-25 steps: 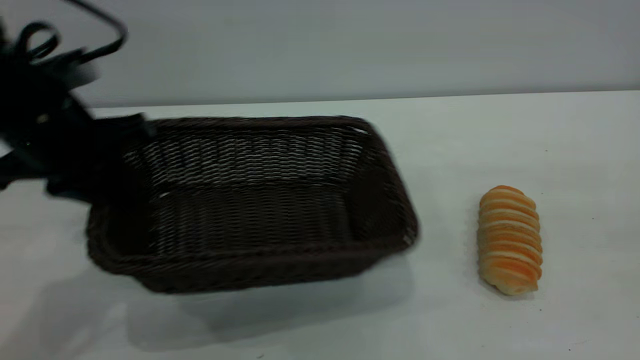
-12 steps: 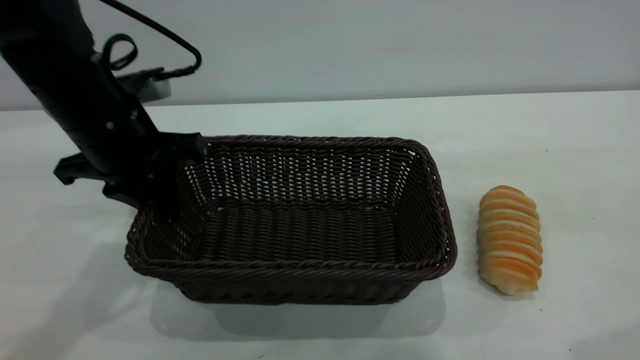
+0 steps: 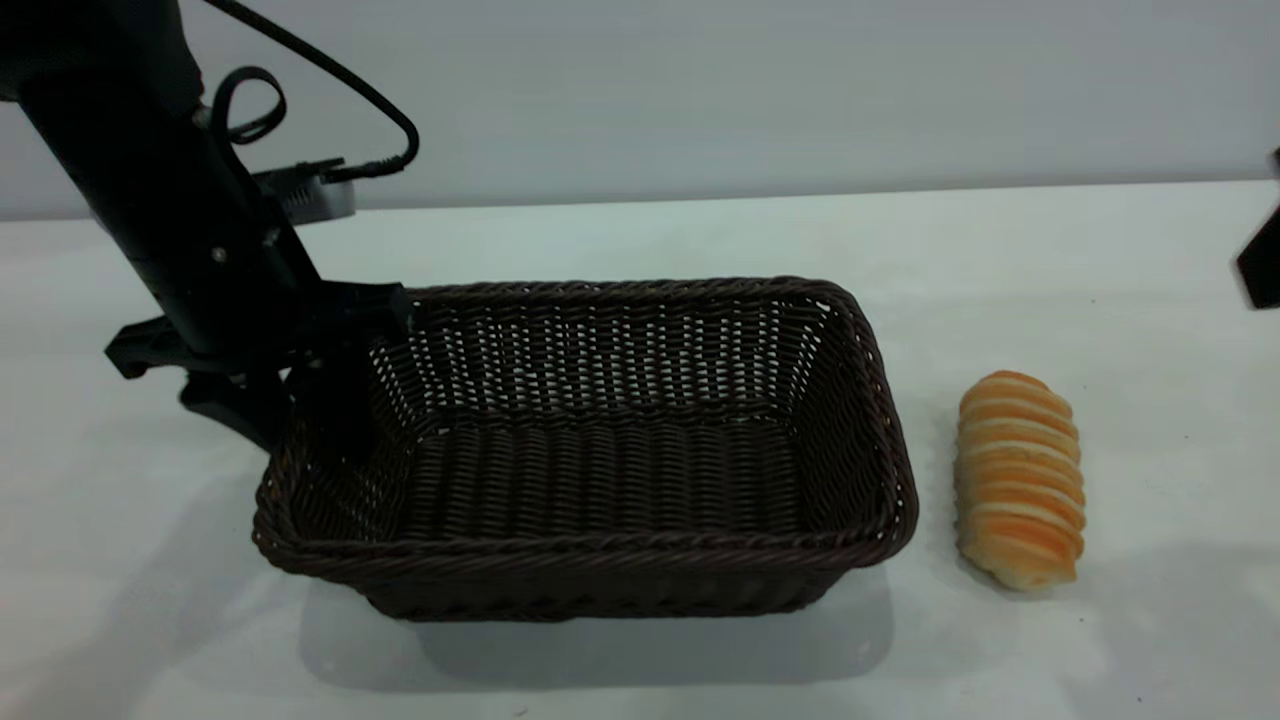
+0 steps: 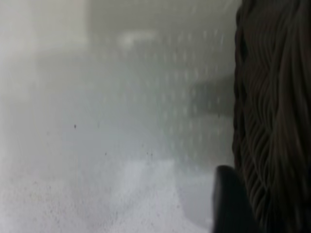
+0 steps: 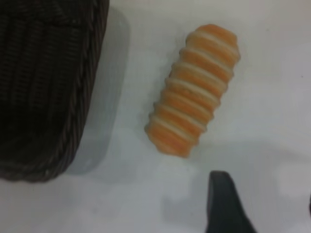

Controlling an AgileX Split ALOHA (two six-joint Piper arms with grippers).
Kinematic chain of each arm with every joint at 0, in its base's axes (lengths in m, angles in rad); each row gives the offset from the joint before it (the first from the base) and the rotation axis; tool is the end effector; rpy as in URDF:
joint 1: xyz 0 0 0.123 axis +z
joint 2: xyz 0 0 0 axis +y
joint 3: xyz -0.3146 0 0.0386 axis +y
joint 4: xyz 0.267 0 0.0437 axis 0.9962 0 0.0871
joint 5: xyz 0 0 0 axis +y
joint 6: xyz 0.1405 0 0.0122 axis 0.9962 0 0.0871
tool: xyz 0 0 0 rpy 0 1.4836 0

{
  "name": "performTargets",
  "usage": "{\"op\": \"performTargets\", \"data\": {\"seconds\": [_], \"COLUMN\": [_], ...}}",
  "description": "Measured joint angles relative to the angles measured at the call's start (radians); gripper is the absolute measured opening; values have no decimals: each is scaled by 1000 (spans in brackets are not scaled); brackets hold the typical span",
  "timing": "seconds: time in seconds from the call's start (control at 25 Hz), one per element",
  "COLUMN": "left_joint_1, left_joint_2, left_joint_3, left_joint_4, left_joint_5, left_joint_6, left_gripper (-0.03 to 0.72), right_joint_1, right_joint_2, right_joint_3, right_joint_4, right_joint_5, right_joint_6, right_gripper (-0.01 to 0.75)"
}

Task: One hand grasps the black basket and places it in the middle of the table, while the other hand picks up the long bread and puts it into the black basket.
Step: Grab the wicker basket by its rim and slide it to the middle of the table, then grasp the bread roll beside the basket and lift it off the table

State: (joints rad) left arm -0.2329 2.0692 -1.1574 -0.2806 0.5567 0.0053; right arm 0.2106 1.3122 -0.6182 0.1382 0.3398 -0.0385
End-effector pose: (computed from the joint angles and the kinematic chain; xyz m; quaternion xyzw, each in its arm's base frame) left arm 0.3951 -0.1149 0.0600 0.0067 0.9920 -0.0949 0.0834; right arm 0.2653 0.0633 0.1857 -0.0635 0.9489 0.0681 0.3016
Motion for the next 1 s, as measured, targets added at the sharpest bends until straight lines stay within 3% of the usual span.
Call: {"op": "performTargets", "data": {"seconds": [0.12, 0.2, 0.44, 0.8, 1.0], "left_joint_1": [0, 0, 0, 0, 0], "left_joint_2": [0, -1, -70, -214, -261], "left_joint_3": [-3, -6, -6, -6, -6], "left_joint_4": [7, 33, 116, 123, 123], "left_joint_5": [2, 2, 13, 21, 28], "left_joint_6": [1, 2, -5, -5, -5], "left_gripper": [585, 617, 606, 585, 585], "right_joint_1": [0, 0, 0, 0, 3], "right_joint_2": [79, 132, 301, 520, 598], "right_joint_3": [-1, -2, -2, -11, -62], "right_joint_4": [16, 25, 39, 59, 30], "right_joint_5": [-94, -150, -299, -477, -504], "right_joint_6": [0, 0, 0, 7, 52], "right_gripper": [487, 507, 516, 518, 518]}}
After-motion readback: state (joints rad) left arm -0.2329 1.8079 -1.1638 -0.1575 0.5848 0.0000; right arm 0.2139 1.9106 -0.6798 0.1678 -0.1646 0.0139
